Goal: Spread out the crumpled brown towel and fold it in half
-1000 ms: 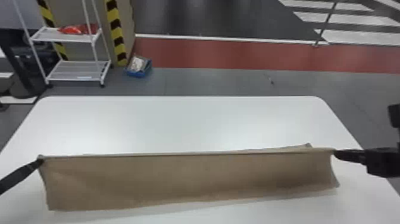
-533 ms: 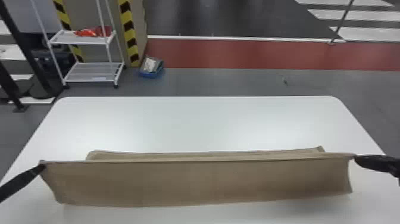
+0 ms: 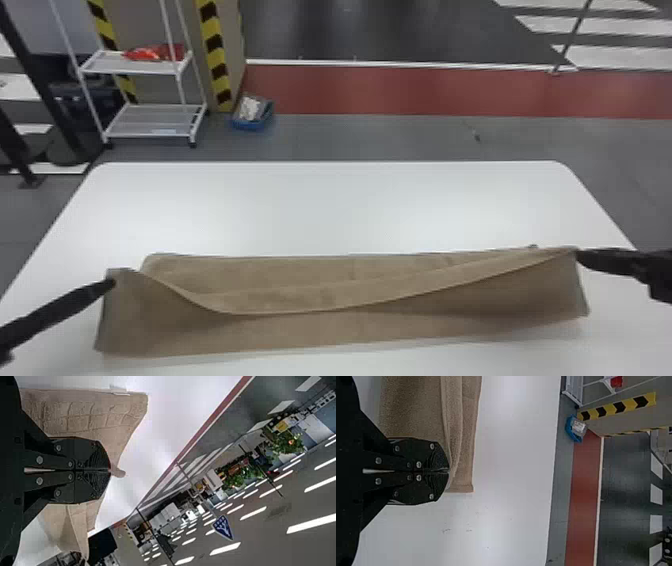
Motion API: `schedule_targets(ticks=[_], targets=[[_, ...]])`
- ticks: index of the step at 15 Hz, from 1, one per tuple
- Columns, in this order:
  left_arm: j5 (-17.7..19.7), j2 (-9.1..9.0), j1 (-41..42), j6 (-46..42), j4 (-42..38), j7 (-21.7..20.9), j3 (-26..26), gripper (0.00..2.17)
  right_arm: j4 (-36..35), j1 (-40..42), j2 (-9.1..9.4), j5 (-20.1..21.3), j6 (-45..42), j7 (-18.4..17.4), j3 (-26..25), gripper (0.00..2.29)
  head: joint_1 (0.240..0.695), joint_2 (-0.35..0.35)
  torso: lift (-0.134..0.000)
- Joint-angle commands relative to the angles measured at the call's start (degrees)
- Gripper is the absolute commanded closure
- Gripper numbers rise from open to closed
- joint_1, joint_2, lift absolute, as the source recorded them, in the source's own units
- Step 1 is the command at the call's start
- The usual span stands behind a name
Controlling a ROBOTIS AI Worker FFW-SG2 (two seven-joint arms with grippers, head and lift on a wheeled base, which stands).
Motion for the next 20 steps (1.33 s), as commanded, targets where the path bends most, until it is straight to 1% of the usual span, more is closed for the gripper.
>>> schedule_targets(ticks=[1, 3, 4, 11, 14, 17, 20], targets=[[-0.1, 0.12, -2.51, 1.44, 0.08, 0.82, 0.64, 1.15, 3.85, -3.24, -0.44, -0.06, 1.69, -0.09, -0.19, 1.33, 0.695, -0.048, -0.125], [-0.36, 1.35, -3.21, 2.14, 0.08, 1.35, 0.29, 1.15, 5.78, -3.59, -0.53, 0.47, 1.69, -0.09, 0.16, 1.33, 0.695, -0.052, -0.125], [-0.98, 1.53, -3.56, 3.55, 0.08, 1.62, 0.02, 1.15, 7.01, -3.85, -0.44, 0.91, 1.69, -0.09, 0.6, 1.33, 0.695, -0.054, -0.125], [-4.05, 1.53, -6.64, 3.55, 1.66, 3.9, -1.82, 1.15, 14.22, -8.86, -0.44, 2.32, 2.92, -0.09, 2.88, 1.33, 0.695, -0.057, -0.125], [-4.31, 1.79, -8.31, 3.55, 3.86, 4.34, -1.82, 1.15, 17.74, -10.71, -0.44, 3.11, 3.09, -0.18, 3.06, 1.33, 0.695, -0.056, -0.125], [-4.05, 2.67, -8.92, 3.55, 5.0, 5.13, -1.73, 1.15, 20.46, -11.94, -0.44, 3.81, 3.09, -0.44, 3.5, 1.33, 0.695, -0.055, -0.125], [-4.23, 2.76, -9.01, 3.55, 5.35, 5.13, -2.08, 1.15, 22.04, -12.82, -0.35, 3.64, 3.09, -0.44, 3.68, 1.33, 0.695, -0.053, -0.125]])
